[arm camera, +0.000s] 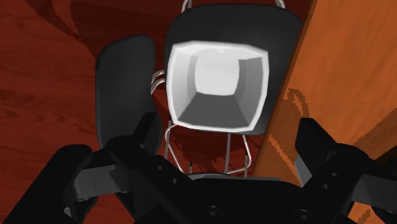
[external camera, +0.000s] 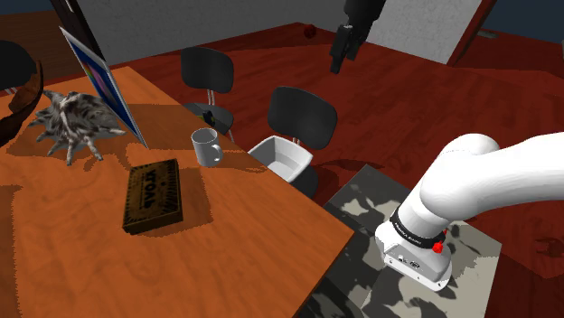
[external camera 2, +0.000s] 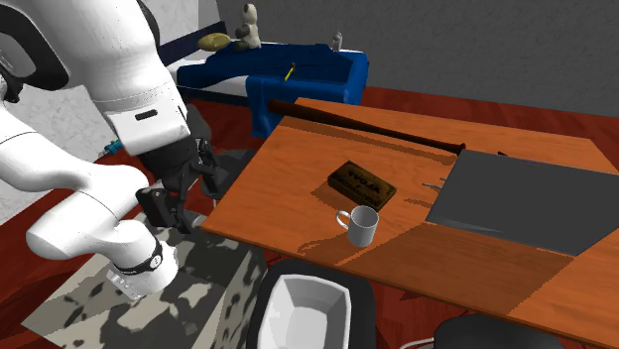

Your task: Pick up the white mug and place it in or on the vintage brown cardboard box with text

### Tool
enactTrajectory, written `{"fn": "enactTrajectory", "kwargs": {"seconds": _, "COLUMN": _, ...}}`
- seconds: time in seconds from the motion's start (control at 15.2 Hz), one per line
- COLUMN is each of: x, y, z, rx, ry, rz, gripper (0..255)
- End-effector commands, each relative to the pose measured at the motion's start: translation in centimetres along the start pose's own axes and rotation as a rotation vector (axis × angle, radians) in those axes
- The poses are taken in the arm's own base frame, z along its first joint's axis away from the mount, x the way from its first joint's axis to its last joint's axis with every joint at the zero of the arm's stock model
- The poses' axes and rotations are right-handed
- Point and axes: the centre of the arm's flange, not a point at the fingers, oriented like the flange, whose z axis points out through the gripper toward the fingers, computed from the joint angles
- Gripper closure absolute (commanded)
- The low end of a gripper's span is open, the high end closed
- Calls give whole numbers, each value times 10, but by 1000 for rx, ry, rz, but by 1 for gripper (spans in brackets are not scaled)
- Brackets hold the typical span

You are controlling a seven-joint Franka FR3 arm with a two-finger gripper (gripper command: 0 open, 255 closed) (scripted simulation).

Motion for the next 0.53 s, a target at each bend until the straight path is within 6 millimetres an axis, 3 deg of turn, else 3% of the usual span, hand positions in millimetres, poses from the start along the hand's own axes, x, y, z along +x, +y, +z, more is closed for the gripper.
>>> {"fn": "enactTrajectory", "kwargs": {"seconds": 0.0, "x": 0, "y": 0, "z": 0, "rx": 0, "ry": 0, "rz": 0, "gripper": 0}}
{"fn": "enactTrajectory", "kwargs": {"seconds": 0.46, "x": 70, "y": -40, "z": 52, "rx": 13, "ry": -37, "rz": -8, "gripper": 0}}
